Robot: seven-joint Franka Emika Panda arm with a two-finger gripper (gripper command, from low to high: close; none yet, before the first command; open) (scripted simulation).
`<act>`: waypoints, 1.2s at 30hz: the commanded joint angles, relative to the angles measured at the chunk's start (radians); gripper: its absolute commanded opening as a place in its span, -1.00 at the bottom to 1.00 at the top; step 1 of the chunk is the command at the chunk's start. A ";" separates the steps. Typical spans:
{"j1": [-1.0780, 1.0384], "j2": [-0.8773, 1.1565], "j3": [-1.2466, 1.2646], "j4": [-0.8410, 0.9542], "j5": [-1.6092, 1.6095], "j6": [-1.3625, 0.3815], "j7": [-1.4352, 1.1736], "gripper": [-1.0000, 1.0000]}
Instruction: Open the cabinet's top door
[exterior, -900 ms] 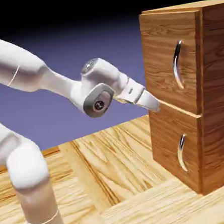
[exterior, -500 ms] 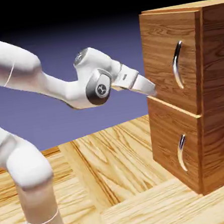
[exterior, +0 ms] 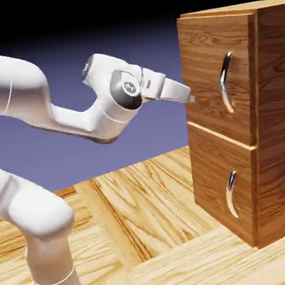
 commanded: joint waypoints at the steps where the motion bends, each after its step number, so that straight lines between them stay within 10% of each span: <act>1: 0.013 -0.006 -0.015 0.006 -0.044 -0.003 0.033 0.00; 36: 0.475 -0.211 -0.527 0.214 -1.565 -0.090 1.193 0.00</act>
